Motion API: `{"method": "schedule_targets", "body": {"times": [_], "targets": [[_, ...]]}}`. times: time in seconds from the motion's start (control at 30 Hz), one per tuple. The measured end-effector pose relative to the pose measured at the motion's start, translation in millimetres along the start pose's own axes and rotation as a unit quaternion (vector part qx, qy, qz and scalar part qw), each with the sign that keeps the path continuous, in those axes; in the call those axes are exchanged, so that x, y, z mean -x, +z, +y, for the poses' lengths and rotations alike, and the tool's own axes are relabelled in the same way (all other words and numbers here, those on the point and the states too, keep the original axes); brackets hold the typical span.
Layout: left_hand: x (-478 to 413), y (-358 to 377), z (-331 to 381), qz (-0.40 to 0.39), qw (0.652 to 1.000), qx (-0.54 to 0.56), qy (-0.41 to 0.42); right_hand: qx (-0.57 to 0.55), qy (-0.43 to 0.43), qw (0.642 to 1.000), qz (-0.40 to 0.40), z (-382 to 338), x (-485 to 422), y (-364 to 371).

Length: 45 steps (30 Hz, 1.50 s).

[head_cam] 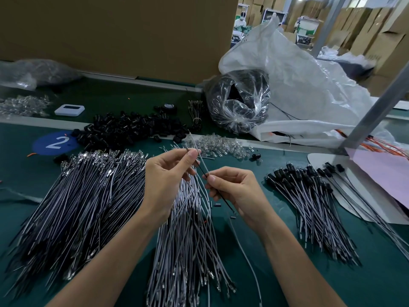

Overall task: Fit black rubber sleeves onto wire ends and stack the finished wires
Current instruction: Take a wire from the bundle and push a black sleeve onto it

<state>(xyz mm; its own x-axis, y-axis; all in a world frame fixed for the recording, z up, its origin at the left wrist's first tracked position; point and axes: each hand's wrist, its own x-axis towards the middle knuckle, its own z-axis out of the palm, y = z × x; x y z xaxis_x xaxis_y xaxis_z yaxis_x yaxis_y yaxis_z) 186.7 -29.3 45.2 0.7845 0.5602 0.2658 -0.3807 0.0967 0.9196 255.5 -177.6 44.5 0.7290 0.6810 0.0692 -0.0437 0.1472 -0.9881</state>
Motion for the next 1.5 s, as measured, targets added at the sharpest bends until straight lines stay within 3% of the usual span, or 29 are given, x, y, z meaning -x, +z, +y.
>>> {"method": "schedule_targets", "body": {"times": [0.13, 0.23, 0.33, 0.43, 0.5, 0.7, 0.77, 0.83, 0.93, 1.0, 1.1, 1.2, 1.27, 1.4, 1.5], "targets": [[-1.6, -1.4, -0.7, 0.009, 0.999, -0.028, -0.015, 0.001, -0.003, 0.999, 0.039, 1.9, -2.6, -1.4], [-6.9, -10.2, -0.5, 0.039, 0.985, -0.166, 0.026, 0.042, -0.023, 0.994, 0.101, 3.6, -3.2, -4.9], [-19.1, -27.1, 5.8, 0.093, 0.912, -0.385, 0.105, 0.172, -0.065, 0.966, 0.182, 6.7, -3.3, -6.2], [-43.5, -37.5, 7.3, 0.091, 0.840, -0.526, 0.095, 0.320, -0.121, 0.909, 0.239, 12.5, -5.9, -6.2], [-67.1, -35.7, 5.7, 0.065, 0.791, -0.604, 0.078, 0.345, -0.138, 0.895, 0.248, 15.8, -7.0, -5.7], [-129.4, -25.9, -6.0, -0.137, 0.639, -0.756, -0.044, 0.363, -0.151, 0.883, 0.256, 21.5, -9.9, -9.9], [-136.9, -28.3, -12.4, -0.148, 0.609, -0.778, -0.048, 0.362, -0.155, 0.884, 0.253, 21.1, -10.0, -9.7], [-140.4, -32.2, -18.5, -0.138, 0.603, -0.785, -0.021, 0.359, -0.157, 0.885, 0.250, 20.7, -9.6, -9.0], [-144.4, -38.1, -19.9, -0.113, 0.621, -0.775, 0.001, 0.348, -0.155, 0.891, 0.247, 19.9, -10.3, -9.1], [-143.2, -37.9, -12.2, -0.085, 0.657, -0.749, -0.001, 0.337, -0.153, 0.897, 0.242, 19.0, -9.9, -9.4], [-124.2, -30.9, 0.8, -0.059, 0.746, -0.663, 0.015, 0.320, -0.160, 0.902, 0.243, 17.4, -8.8, -9.8], [-83.6, -24.5, 5.5, -0.082, 0.862, -0.500, -0.029, 0.308, -0.167, 0.900, 0.259, 16.4, -9.0, -12.5], [-55.2, -24.1, 6.6, -0.055, 0.908, -0.413, -0.035, 0.305, -0.174, 0.898, 0.266, 15.4, -8.3, -14.7], [-22.4, -24.7, 4.9, 0.003, 0.970, -0.233, -0.065, 0.304, -0.190, 0.896, 0.264, 12.7, -5.3, -15.7], [-12.4, -20.9, 3.6, 0.017, 0.985, -0.145, -0.089, 0.312, -0.198, 0.893, 0.256, 10.9, -3.3, -15.9]]}}
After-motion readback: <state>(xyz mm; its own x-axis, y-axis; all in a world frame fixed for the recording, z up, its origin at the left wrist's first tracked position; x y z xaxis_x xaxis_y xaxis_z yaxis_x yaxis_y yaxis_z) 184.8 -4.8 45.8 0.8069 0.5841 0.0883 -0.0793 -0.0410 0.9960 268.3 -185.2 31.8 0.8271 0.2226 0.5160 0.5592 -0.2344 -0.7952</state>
